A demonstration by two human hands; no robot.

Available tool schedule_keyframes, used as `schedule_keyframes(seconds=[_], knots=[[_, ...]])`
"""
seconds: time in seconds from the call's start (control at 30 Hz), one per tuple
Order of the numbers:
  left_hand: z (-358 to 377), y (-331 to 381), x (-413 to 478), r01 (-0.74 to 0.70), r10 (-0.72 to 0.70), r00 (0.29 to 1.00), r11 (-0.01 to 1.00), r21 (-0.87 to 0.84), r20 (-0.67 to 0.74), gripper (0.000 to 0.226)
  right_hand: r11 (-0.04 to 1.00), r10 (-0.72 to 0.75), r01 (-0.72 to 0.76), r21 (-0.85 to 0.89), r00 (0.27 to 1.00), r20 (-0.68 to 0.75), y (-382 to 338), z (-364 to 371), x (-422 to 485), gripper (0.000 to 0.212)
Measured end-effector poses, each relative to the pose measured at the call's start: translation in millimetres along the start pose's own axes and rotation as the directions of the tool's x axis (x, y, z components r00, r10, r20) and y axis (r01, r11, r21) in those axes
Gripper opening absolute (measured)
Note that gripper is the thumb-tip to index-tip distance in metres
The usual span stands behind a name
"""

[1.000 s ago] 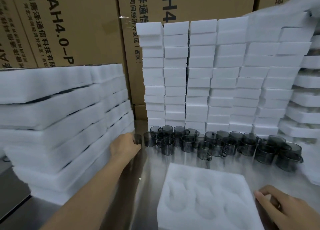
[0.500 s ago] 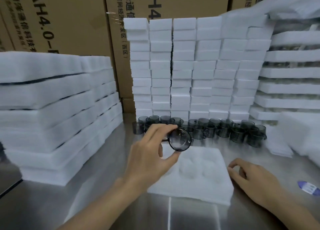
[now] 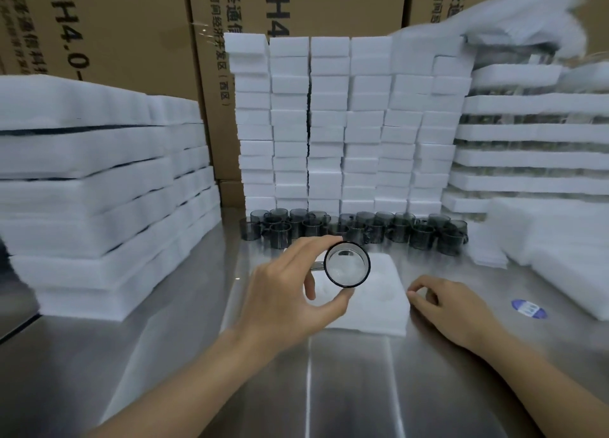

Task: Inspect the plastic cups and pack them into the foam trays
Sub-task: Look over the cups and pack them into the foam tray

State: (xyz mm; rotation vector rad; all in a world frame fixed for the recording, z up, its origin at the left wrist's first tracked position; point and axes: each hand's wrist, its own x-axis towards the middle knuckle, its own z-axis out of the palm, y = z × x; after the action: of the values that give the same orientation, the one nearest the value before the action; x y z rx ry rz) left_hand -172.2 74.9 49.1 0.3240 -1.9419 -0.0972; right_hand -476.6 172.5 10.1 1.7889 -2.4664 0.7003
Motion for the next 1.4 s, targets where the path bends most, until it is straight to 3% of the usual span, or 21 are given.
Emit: schedule_keyframes(seconds=[0.27, 0.53, 0.7, 0.8, 0.87, 0.9, 1.0, 1.1, 1.17, 1.33, 1.4], knots=[[4.1, 2.5, -5.7, 0.153, -0.153, 0.988, 0.979, -0.135, 0.010, 0.064, 1.000, 0.000, 0.000, -0.010, 1.000, 0.006, 2.9, 1.8, 2.2, 0.010], [2.7, 3.5, -17.5, 0.109, -0.108, 0.993, 0.994, -0.017, 0.043, 0.064, 0.998, 0.014, -0.015, -0.058, 1.000, -0.021, -6.8, -0.8, -8.4, 0.014], [-17.8, 13.9, -25.4, 0.286, -0.285, 0.958, 0.946, -0.154, 0.024, 0.063, 1.000, 0.026, -0.027, -0.003, 0.999, -0.030, -18.8, -10.9, -35.3, 0.011], [-22.2, 25.5, -21.1, 0.438, -0.476, 0.879, 0.792, -0.425, 0.020, 0.038, 0.999, 0.038, -0.040, -0.013, 0.993, -0.111, -37.6, -17.5, -39.5, 0.014], [-23.2, 31.9, -16.2, 0.529, -0.569, 0.810, 0.604, -0.596, 0.143, 0.022, 0.999, 0.014, -0.025, -0.038, 0.965, -0.260, -48.2, -19.5, -40.2, 0.017], [-23.8, 35.0, -13.6, 0.574, -0.599, 0.771, 0.508, -0.642, 0.216, 0.025, 1.000, -0.023, 0.017, -0.017, 0.933, -0.360, -55.0, -20.8, -41.2, 0.018], [-24.4, 40.7, -8.2, 0.706, -0.657, 0.658, 0.367, -0.606, 0.369, 0.044, 0.939, -0.253, 0.339, 0.062, 0.801, -0.542, -81.3, -23.3, -52.1, 0.036], [-16.8, 40.0, -11.6, 0.762, -0.658, 0.590, 0.264, -0.591, 0.467, 0.051, 0.803, -0.514, 0.593, -0.053, 0.645, -0.565, -109.9, -13.4, -62.7, 0.064], [-12.9, 38.8, -13.2, 0.796, -0.643, 0.571, 0.281, -0.535, 0.511, 0.053, 0.764, -0.563, 0.641, -0.076, 0.604, -0.564, -125.2, -5.1, -65.1, 0.069], [-8.3, 38.8, -16.7, 0.861, -0.648, 0.507, 0.342, -0.377, 0.569, 0.068, 0.786, -0.528, 0.612, -0.090, 0.588, -0.613, -131.2, 2.0, -65.6, 0.063], [-6.5, 36.1, -16.9, 0.839, -0.663, 0.539, 0.477, -0.261, 0.520, 0.073, 0.794, -0.541, 0.594, -0.129, 0.593, -0.596, -126.4, 2.7, -64.7, 0.060]])
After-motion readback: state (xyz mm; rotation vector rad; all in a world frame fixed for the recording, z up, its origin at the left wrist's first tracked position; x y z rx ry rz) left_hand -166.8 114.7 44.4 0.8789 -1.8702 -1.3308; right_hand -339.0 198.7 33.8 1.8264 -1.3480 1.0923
